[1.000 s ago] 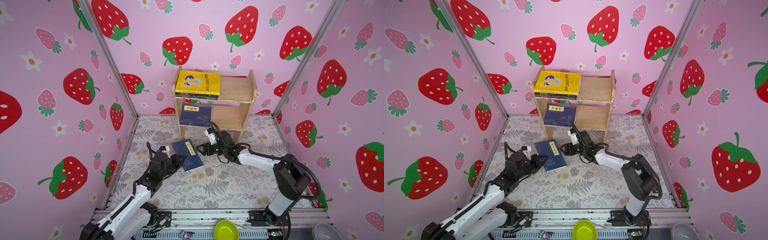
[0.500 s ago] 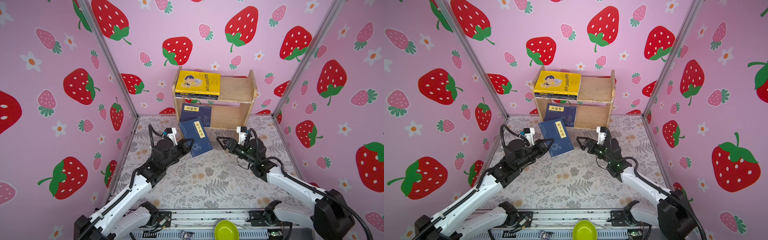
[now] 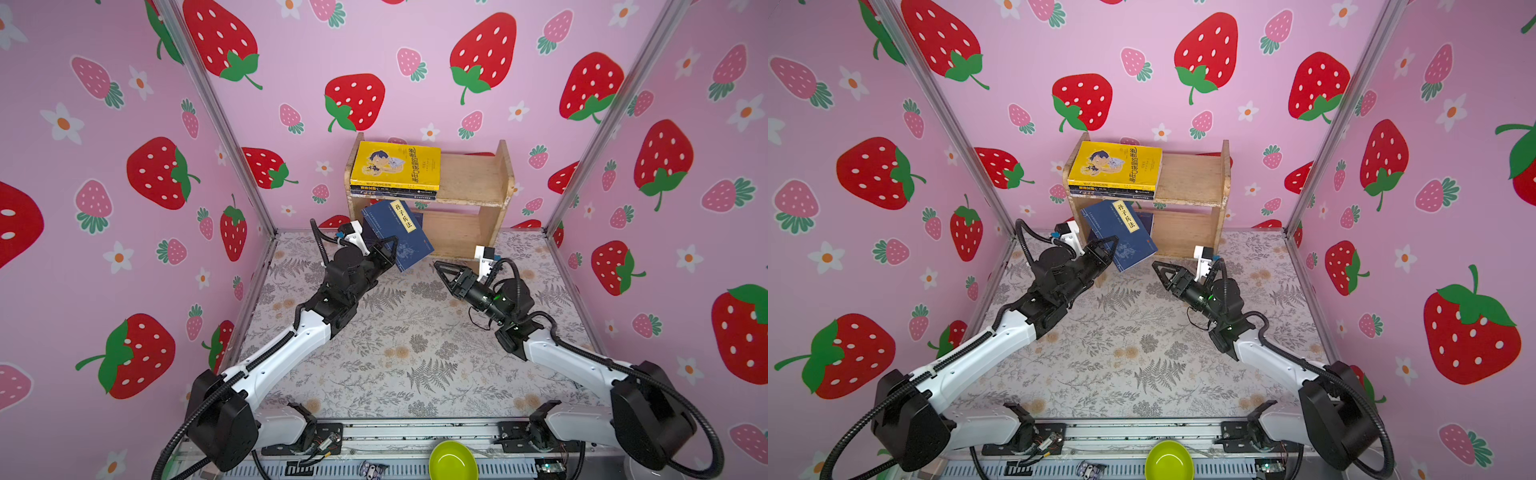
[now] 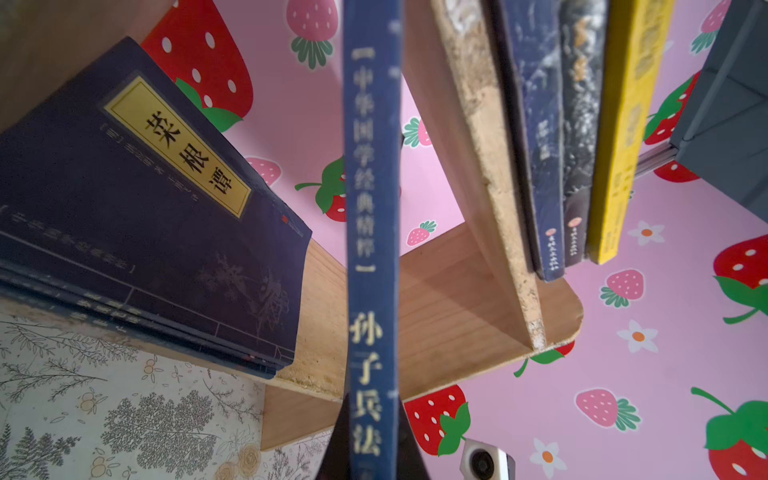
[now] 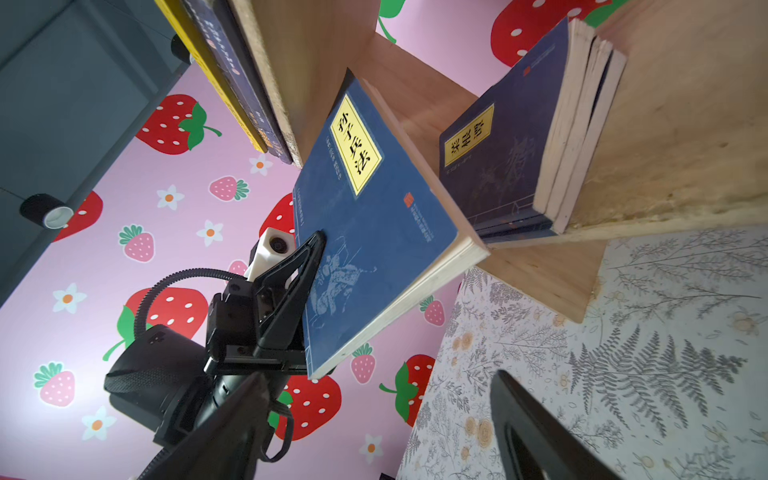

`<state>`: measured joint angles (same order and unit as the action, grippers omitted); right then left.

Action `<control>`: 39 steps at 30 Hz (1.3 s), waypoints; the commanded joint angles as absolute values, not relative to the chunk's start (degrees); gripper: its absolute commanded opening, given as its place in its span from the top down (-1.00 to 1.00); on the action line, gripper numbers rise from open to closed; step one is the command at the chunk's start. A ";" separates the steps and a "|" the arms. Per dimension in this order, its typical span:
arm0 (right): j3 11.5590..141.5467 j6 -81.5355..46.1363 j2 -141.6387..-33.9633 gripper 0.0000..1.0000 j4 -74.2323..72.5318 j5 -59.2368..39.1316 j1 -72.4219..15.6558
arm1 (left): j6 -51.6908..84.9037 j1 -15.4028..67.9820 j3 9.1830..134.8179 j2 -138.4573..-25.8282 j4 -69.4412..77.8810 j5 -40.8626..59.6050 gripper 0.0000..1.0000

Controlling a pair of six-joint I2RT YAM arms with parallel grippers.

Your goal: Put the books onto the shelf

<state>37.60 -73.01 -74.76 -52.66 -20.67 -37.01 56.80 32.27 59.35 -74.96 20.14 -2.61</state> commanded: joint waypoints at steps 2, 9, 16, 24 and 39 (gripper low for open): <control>42.54 -77.99 -80.02 -0.62 -63.33 -22.69 -37.67 | 58.37 32.86 62.58 -75.96 28.63 -7.36 1.00; 48.77 -81.92 -89.02 -0.49 -68.74 -24.20 -38.92 | 59.80 33.55 62.75 -77.77 31.48 -8.54 1.00; 52.26 -85.42 -94.09 -0.34 -72.80 -24.57 -39.48 | 61.21 33.91 62.83 -79.68 33.19 -7.95 1.00; 52.39 -87.98 -96.56 0.39 -76.52 -21.81 -39.73 | 62.50 34.36 62.48 -80.97 34.01 -6.52 1.00; 51.06 -87.80 -93.53 0.95 -72.33 -29.08 -34.81 | 62.58 29.12 62.31 -78.85 28.13 5.20 -0.24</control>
<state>51.07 -87.37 -96.47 -69.84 -25.23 -36.21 61.95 30.98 60.05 -80.40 28.64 0.40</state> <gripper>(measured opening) 0.119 0.614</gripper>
